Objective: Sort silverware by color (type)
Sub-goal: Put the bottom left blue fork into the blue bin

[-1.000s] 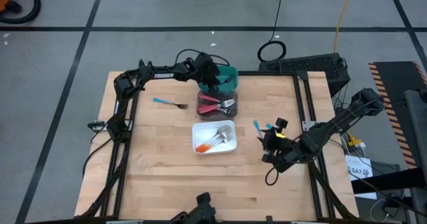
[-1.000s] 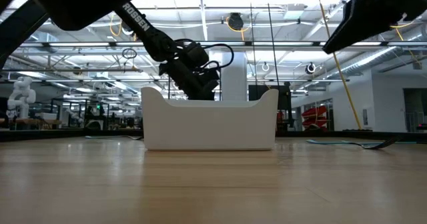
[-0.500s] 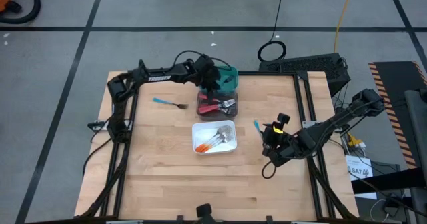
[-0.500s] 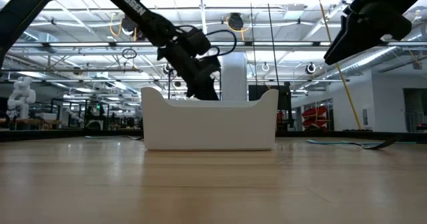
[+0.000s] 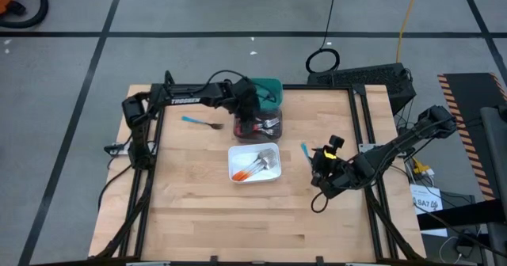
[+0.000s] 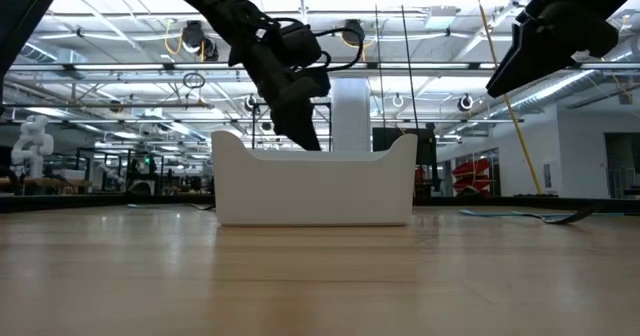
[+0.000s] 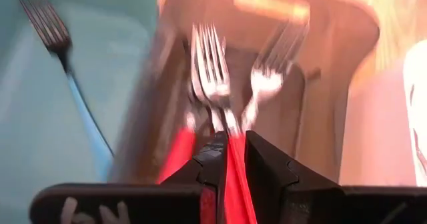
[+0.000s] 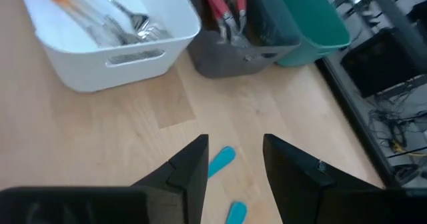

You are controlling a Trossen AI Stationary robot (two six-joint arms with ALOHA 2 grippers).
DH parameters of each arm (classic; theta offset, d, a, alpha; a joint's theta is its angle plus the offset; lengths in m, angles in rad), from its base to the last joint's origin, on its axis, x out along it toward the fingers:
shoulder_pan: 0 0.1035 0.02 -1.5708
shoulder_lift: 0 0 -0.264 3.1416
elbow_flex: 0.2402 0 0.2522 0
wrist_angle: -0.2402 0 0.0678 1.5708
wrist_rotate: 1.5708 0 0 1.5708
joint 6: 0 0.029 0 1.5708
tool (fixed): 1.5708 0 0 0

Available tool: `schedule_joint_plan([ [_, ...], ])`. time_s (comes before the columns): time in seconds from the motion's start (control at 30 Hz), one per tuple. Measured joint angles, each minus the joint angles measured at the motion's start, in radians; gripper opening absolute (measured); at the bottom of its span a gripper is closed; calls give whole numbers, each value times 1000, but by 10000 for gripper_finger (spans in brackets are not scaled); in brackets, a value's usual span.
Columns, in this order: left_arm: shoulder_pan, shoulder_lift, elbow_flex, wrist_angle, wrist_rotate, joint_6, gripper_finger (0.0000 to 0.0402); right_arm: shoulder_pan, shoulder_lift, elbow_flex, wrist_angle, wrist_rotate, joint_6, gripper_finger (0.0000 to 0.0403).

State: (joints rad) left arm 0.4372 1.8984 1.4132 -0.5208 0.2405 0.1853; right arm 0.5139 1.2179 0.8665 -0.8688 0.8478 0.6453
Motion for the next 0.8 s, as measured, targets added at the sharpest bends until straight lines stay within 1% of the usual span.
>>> schedule_joint_plan([
  [0.1, -11, -29, -63, -9, -13, -33, 53, 0, 0, 0, 0, -27, 0, 139],
  [0.17, -22, -61, -115, 21, -51, -55, 53, 0, 0, 0, 1, -41, -1, 139],
  [0.27, -34, -147, -207, 44, -128, -90, 53, 0, 0, 0, 3, -39, -3, 139],
  [0.37, -48, -258, -300, 92, -173, -122, 53, -2, 0, 0, 6, -36, -18, 139],
  [0.43, -65, -334, -353, 160, -183, -136, 53, -4, 0, 0, 11, -25, -27, 139],
  [0.5, -85, -416, -415, 182, -191, -146, 53, -4, 0, 0, 19, -4, -29, 139],
  [0.6, -123, -504, -493, 269, -222, -156, 53, -6, 0, 0, 28, 27, -45, 139],
  [0.63, -137, -528, -517, 262, -238, -163, 53, -7, 0, 0, 30, 41, -50, 139],
  [0.7, -167, -562, -549, 318, -273, -179, 53, -13, 0, 0, 32, 62, -59, 139],
  [0.8, -217, -590, -582, 323, -332, -204, 53, -28, -1, 0, 31, 71, -57, 139],
])
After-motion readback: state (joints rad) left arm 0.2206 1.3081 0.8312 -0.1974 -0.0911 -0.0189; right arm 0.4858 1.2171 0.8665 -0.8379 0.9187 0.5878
